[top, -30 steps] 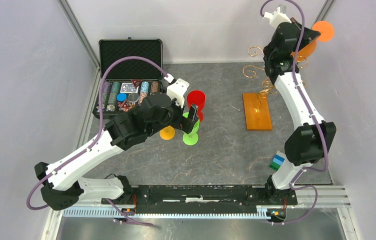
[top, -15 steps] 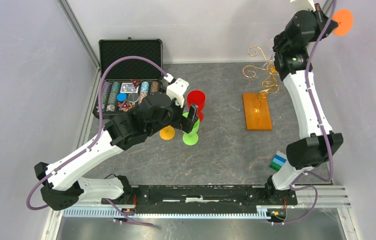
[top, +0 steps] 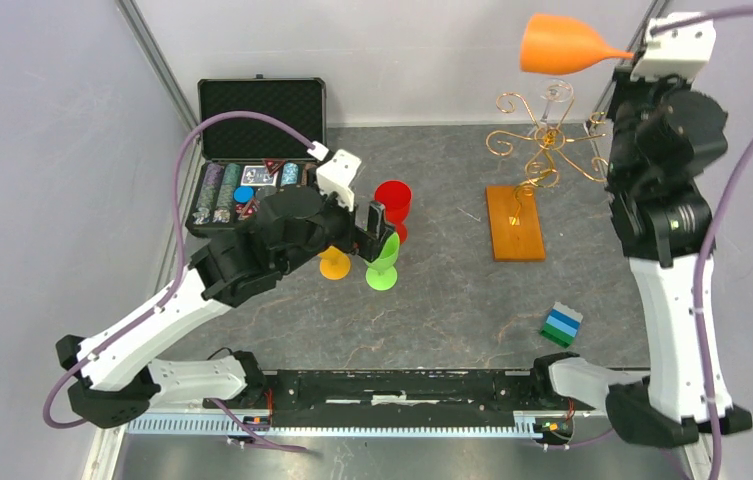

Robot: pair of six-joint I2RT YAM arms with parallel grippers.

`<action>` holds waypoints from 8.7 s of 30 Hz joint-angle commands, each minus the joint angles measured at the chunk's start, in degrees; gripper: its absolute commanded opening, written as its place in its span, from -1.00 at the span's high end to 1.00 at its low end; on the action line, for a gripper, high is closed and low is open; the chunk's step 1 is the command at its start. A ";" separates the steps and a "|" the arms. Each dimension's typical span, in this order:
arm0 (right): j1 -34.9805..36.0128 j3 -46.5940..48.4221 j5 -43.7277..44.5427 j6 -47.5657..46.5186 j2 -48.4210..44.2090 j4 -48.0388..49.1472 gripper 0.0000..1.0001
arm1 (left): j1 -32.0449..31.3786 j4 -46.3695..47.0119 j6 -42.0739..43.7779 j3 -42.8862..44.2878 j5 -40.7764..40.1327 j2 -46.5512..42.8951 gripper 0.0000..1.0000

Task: Take the wine glass off the wine glass rack

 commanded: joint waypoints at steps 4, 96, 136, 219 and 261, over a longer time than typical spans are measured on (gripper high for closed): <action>0.07 -18.13 -29.89 17.20 -13.13 2.04 1.00 | 0.55 7.66 -5.72 0.84 6.31 -7.51 -1.00; 25.90 -46.75 -22.91 27.24 -26.05 20.15 -0.13 | 0.53 -28.67 8.78 1.26 28.22 -3.82 0.96; 25.85 -42.81 -16.62 24.91 -24.20 13.39 -0.17 | 1.29 -34.24 -4.10 -8.97 1.59 9.61 0.34; 2.47 4.27 1.63 -40.67 29.23 -5.77 0.86 | 1.26 -7.40 -0.84 -4.11 1.84 -6.76 -1.00; 3.92 0.90 5.13 -43.85 26.30 -5.46 1.00 | 1.28 -6.26 -0.49 -5.42 2.04 -6.14 -1.00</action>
